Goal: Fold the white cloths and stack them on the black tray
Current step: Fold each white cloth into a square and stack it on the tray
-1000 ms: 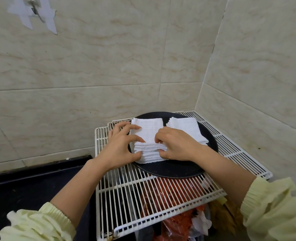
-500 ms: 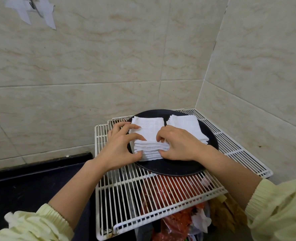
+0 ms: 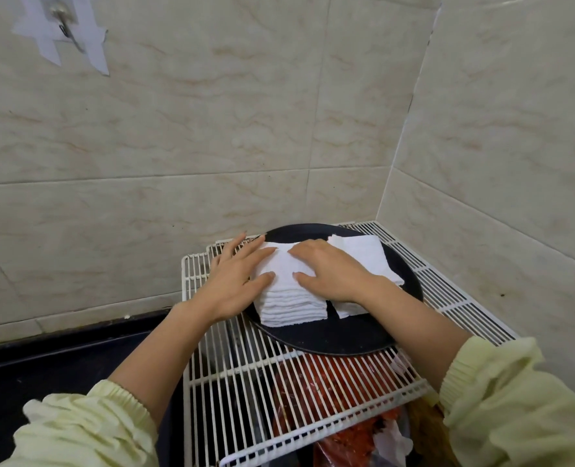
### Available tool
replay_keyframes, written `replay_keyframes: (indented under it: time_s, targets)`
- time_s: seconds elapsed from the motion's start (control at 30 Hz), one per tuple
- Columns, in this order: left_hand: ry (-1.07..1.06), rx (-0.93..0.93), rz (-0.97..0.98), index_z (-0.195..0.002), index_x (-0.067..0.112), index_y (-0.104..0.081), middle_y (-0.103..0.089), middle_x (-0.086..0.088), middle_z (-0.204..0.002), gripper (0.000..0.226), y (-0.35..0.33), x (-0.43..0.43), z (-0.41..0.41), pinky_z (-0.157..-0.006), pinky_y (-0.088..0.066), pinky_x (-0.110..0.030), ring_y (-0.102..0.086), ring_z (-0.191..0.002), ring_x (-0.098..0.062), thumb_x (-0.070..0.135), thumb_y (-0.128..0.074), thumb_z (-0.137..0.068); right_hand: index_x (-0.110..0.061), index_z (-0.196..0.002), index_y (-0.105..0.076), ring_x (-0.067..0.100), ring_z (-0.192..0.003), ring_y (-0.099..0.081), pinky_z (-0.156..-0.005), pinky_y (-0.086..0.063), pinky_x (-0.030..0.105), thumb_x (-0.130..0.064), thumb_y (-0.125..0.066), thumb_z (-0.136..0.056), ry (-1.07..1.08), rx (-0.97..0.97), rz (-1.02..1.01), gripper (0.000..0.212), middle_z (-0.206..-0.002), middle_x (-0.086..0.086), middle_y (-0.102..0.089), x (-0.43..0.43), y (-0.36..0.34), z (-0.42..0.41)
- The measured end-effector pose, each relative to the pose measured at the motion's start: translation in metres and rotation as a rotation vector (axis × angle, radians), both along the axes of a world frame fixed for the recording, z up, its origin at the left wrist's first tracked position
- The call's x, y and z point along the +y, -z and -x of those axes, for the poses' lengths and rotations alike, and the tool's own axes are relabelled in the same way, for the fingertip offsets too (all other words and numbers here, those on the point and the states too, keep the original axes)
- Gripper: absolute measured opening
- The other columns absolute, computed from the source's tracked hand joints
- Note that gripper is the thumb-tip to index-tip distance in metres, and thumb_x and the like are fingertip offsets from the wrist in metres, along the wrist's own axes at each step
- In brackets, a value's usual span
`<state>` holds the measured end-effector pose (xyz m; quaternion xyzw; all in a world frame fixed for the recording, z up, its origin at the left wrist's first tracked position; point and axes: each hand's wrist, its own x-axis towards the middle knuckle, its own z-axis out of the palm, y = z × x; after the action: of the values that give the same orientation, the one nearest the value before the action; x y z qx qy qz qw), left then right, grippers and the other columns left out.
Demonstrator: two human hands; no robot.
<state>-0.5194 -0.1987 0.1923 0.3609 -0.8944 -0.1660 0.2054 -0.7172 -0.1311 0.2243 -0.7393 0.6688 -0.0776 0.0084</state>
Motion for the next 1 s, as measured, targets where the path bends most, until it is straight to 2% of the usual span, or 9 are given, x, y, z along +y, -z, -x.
replay_keyframes:
  time_s: [0.17, 0.27, 0.33, 0.4, 0.47, 0.6, 0.77, 0.9, 1.0]
  targets:
    - [0.017, 0.019, -0.062, -0.149, 0.036, -0.026, -0.009, 0.016, -0.16, 0.077, 0.007, 0.002, -0.003, -0.119, -0.009, -0.05, 0.004, -0.146, -0.008, 0.068, -0.027, -0.079, -0.015, -0.143, -0.043, 0.018, -0.134, -0.038, -0.108, -0.032, 0.028, -0.034, -0.058, -0.091, 0.007, -0.07, -0.025, 0.057, -0.146, 0.001, -0.044, 0.001, -0.004, 0.0]
    - [0.026, 0.13, -0.136, -0.152, 0.032, -0.018, -0.005, 0.013, -0.16, 0.079, 0.008, 0.005, -0.001, -0.121, -0.007, -0.043, 0.001, -0.146, -0.008, 0.063, -0.036, -0.082, -0.016, -0.141, -0.047, 0.015, -0.133, -0.042, -0.103, -0.029, 0.02, -0.026, -0.059, -0.092, 0.11, -0.377, 0.081, 0.05, -0.145, 0.0, -0.047, 0.001, -0.008, -0.005]
    - [-0.006, 0.288, -0.308, -0.153, 0.031, -0.009, 0.001, 0.012, -0.161, 0.071, 0.007, 0.008, 0.006, -0.12, -0.005, -0.038, 0.003, -0.147, -0.007, 0.048, -0.043, -0.093, -0.018, -0.145, -0.043, 0.013, -0.137, -0.038, -0.109, -0.028, 0.022, -0.028, -0.052, -0.097, 0.201, -0.685, 0.103, 0.05, -0.15, -0.003, -0.042, 0.001, -0.008, -0.014]
    - [-0.055, 0.461, -0.466, -0.153, 0.031, -0.001, 0.005, 0.011, -0.161, 0.071, 0.003, 0.013, 0.017, -0.121, -0.005, -0.039, 0.003, -0.147, -0.007, 0.043, -0.041, -0.096, -0.02, -0.151, -0.03, 0.012, -0.144, -0.025, -0.117, -0.021, 0.03, -0.036, -0.044, -0.1, 0.252, -0.871, 0.03, 0.056, -0.157, -0.006, -0.028, -0.001, -0.005, -0.024]
    - [-0.124, 0.586, -0.604, -0.153, 0.03, 0.005, 0.004, 0.009, -0.162, 0.073, 0.001, 0.016, 0.028, -0.121, -0.008, -0.043, -0.001, -0.148, -0.012, 0.045, -0.04, -0.098, -0.019, -0.154, -0.018, 0.013, -0.148, -0.016, -0.119, -0.014, 0.034, -0.042, -0.038, -0.101, 0.319, -0.903, -0.017, 0.062, -0.161, -0.006, -0.017, -0.002, 0.0, -0.03]
    - [-0.241, 0.751, -0.902, -0.152, 0.033, 0.007, -0.011, 0.003, -0.161, 0.078, 0.005, 0.014, 0.04, -0.118, -0.022, -0.046, -0.023, -0.144, -0.023, 0.045, -0.046, -0.096, -0.016, -0.155, -0.014, 0.019, -0.148, -0.017, -0.119, -0.015, 0.037, -0.048, -0.035, -0.099, 0.472, -0.945, -0.017, 0.067, -0.162, -0.002, -0.016, -0.006, 0.008, -0.032]
    - [-0.277, 0.877, -1.084, -0.153, 0.032, 0.001, -0.029, -0.004, -0.155, 0.074, 0.008, 0.014, 0.044, -0.112, -0.034, -0.046, -0.041, -0.134, -0.028, 0.041, -0.047, -0.097, -0.018, -0.154, -0.021, 0.021, -0.146, -0.021, -0.118, -0.02, 0.04, -0.049, -0.035, -0.099, 0.568, -1.113, -0.088, 0.065, -0.16, -0.002, -0.021, -0.004, 0.018, -0.025]
    - [-0.293, 0.935, -1.173, -0.154, 0.03, -0.006, -0.035, -0.005, -0.152, 0.069, 0.011, 0.016, 0.045, -0.109, -0.038, -0.048, -0.046, -0.131, -0.03, 0.042, -0.045, -0.098, -0.019, -0.147, -0.038, 0.025, -0.137, -0.039, -0.115, -0.03, 0.044, -0.051, -0.042, -0.096, 0.618, -1.339, -0.161, 0.06, -0.15, 0.001, -0.041, 0.0, 0.022, -0.021]
    - [-0.285, 0.944, -1.201, -0.154, 0.028, -0.008, -0.035, -0.001, -0.152, 0.068, 0.013, 0.018, 0.045, -0.11, -0.037, -0.047, -0.046, -0.131, -0.029, 0.042, -0.045, -0.098, -0.019, -0.141, -0.047, 0.027, -0.13, -0.048, -0.112, -0.035, 0.045, -0.055, -0.049, -0.089, 0.64, -1.418, -0.205, 0.063, -0.143, 0.003, -0.05, 0.0, 0.019, -0.02]
